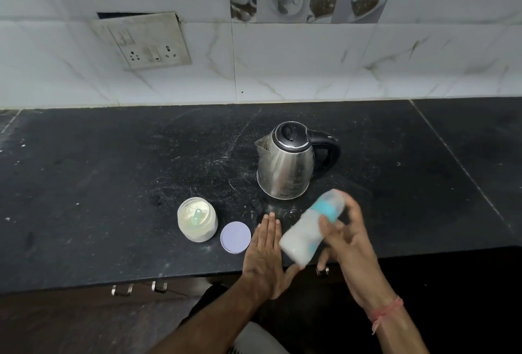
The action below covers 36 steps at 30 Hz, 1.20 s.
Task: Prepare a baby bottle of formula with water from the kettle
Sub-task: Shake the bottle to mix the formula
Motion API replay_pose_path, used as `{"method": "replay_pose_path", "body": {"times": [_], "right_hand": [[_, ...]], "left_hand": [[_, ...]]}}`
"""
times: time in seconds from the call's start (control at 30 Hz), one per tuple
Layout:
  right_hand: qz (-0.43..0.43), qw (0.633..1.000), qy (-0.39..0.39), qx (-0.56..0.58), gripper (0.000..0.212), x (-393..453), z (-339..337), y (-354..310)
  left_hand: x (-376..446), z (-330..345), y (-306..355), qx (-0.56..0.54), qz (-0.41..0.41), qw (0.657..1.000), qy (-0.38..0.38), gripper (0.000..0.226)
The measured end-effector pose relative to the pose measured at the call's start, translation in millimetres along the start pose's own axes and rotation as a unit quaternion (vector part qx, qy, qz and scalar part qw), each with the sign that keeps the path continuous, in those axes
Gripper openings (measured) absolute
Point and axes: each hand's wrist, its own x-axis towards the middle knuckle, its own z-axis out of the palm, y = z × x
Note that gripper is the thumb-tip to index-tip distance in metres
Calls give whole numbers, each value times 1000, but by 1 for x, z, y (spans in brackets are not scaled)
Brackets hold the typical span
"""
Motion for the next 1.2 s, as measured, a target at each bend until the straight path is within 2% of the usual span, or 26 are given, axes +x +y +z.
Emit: {"method": "replay_pose_path", "body": {"times": [0.07, 0.2, 0.3, 0.33, 0.47, 0.57, 0.7, 0.8, 0.93, 1.07, 1.17, 1.2], "right_hand": [[2, 999, -44, -29, 69, -2, 1, 3], [3, 999, 34, 23, 60, -2, 0, 6], [34, 997, -59, -42, 66, -2, -1, 8], [36, 996, -68, -39, 67, -5, 0, 10], [18, 999, 14, 41, 56, -8, 8, 13], [18, 999, -42, -11, 66, -7, 11, 14], [16, 999, 18, 30, 55, -3, 5, 12], [14, 999, -37, -14, 63, -3, 3, 9], [5, 997, 48, 59, 53, -1, 0, 9], [21, 999, -25, 19, 59, 1, 0, 12], [21, 996, 37, 76, 48, 3, -1, 13], [24, 997, 34, 66, 48, 4, -1, 13]], "left_hand": [[1, 2, -1, 9, -3, 1000, -7, 114], [-1, -1, 0, -19, -10, 1000, -4, 118], [0, 1, -3, 14, -3, 1000, -19, 123], [0, 2, -4, 7, -5, 1000, -28, 124], [-2, -5, -1, -24, -8, 1000, -18, 114], [-4, -8, -1, 13, 3, 1000, -25, 111], [-4, -9, -1, -14, -2, 1000, -11, 115], [-3, -4, -2, 7, 1, 1000, -16, 114], [-3, -6, -1, -18, -1, 1000, 0, 116], [-2, 0, -3, -1, 3, 1000, 7, 114], [-5, -6, -2, -26, 1, 1000, 8, 117], [-5, -6, -2, -24, 2, 1000, 7, 117]]}}
